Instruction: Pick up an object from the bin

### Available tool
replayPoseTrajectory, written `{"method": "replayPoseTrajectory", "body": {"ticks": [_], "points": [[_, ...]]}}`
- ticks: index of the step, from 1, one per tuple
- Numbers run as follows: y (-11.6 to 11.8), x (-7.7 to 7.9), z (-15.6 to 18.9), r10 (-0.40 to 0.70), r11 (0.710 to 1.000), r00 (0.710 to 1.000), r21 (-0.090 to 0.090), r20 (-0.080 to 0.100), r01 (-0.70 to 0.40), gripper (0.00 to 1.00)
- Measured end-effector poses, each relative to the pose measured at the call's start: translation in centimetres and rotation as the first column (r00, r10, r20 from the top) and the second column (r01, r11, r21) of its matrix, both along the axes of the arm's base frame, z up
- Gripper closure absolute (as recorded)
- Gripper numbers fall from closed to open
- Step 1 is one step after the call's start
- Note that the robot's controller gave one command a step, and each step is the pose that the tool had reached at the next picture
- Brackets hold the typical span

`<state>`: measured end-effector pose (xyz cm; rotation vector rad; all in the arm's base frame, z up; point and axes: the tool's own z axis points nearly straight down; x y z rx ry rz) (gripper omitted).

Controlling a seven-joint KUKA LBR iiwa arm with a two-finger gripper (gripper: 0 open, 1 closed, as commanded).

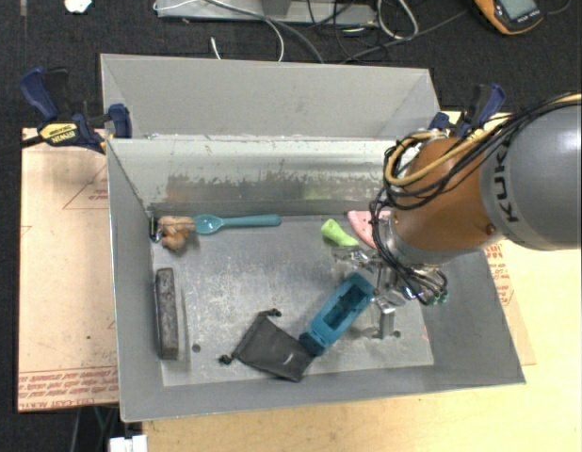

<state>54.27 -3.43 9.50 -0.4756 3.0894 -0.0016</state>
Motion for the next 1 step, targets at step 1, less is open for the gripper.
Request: {"method": "replayPoseTrajectory", "body": {"ticks": [1], "points": [[2.31, -0.52, -2.24, 0.094, 0.996, 0.995, -0.002, 0.008, -0.094, 1.0]]}}
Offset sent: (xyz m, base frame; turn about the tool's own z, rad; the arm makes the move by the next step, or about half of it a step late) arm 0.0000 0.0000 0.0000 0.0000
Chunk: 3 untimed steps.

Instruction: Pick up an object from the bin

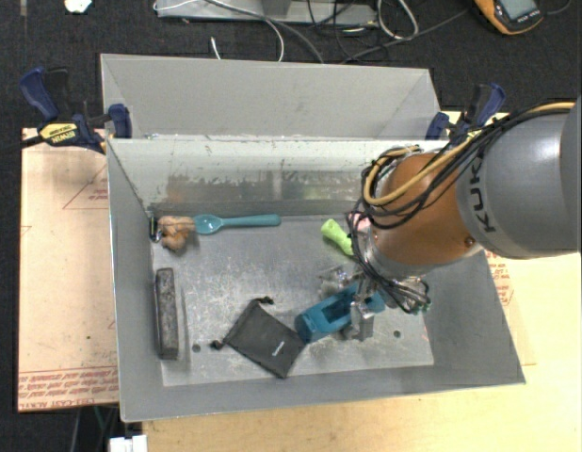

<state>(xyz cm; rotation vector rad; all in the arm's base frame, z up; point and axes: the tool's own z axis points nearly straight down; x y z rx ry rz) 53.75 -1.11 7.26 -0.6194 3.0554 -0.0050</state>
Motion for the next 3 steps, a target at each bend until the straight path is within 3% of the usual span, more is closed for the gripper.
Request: {"method": "replayPoseTrajectory", "body": {"ticks": [1, 2, 3], "points": [[0.0, 0.0, 0.0, 0.001, 1.0, 1.0, 0.0, 0.0, -0.001, 1.0], [1.1, 0.1, 4.3, 0.028, 1.0, 0.999, 0.002, -0.016, -0.028, 1.0], [1.3, 0.6, 11.8, 0.02, 1.0, 1.0, 0.002, -0.018, -0.02, 1.0]]}}
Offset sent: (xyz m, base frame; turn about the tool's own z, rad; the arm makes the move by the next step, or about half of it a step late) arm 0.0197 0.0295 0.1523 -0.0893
